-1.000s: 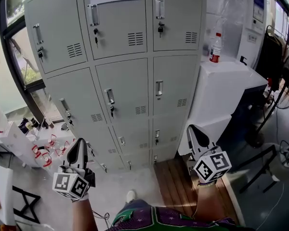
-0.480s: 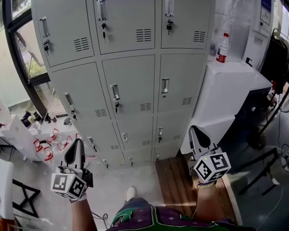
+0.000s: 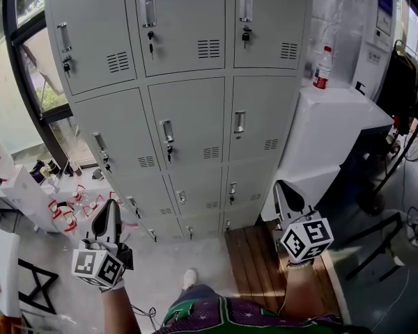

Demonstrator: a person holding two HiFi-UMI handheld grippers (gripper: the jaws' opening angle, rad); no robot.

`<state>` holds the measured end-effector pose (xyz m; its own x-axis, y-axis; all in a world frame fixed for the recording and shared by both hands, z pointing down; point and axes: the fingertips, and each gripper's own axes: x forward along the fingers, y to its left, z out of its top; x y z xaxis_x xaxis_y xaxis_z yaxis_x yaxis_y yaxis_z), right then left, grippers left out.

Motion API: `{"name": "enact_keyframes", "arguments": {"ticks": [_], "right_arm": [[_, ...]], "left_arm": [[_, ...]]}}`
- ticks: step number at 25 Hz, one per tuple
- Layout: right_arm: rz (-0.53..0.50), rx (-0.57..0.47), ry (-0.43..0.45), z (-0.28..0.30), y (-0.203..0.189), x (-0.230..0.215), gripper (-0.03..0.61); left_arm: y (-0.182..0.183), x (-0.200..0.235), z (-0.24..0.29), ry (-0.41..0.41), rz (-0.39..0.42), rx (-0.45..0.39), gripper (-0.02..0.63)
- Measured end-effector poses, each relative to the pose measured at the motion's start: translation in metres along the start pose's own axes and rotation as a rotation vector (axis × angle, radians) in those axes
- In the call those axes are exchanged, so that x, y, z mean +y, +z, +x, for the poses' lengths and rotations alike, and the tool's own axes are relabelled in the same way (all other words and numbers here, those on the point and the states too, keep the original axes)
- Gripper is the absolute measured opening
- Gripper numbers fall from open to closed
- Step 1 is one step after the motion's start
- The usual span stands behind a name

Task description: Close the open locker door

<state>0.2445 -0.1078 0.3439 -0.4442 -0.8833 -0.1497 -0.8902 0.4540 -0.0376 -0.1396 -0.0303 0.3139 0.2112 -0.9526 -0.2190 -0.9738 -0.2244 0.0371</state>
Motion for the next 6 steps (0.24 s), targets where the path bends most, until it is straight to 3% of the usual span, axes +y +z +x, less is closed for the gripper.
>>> {"name": "enact_keyframes", "arguments": {"ticks": [6], "right_arm": [[-0.012,-0.005,0.012,0.0014,0.0044,0.002,0.005]], "left_arm": [[0.001,0.0024,0.0013,0.004,0.002,-0.001,0.021]]}}
